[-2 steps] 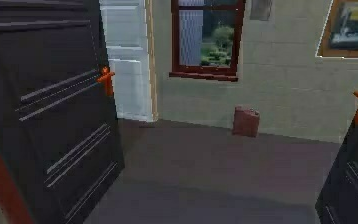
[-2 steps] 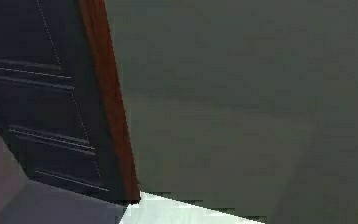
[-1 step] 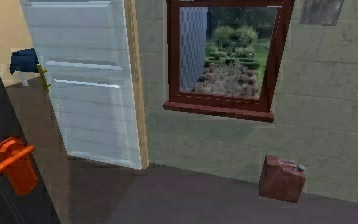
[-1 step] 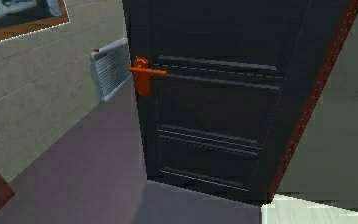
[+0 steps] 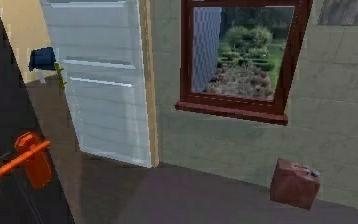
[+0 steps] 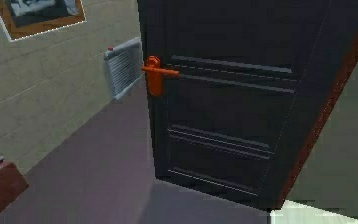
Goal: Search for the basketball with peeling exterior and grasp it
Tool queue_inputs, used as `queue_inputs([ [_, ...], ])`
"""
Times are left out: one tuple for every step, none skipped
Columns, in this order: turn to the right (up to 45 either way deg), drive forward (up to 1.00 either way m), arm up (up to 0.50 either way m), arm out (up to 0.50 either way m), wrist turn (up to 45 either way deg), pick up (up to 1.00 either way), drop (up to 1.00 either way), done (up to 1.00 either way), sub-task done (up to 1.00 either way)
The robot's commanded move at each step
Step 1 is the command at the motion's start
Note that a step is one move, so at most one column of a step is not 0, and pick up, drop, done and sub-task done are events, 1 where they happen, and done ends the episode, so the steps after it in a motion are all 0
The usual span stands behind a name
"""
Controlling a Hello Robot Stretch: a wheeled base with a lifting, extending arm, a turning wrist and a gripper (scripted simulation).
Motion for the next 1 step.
queue_inputs([
  [0.0,0.60,0.00,0.00,0.0,0.00,0.00,0.00,0.00],
])
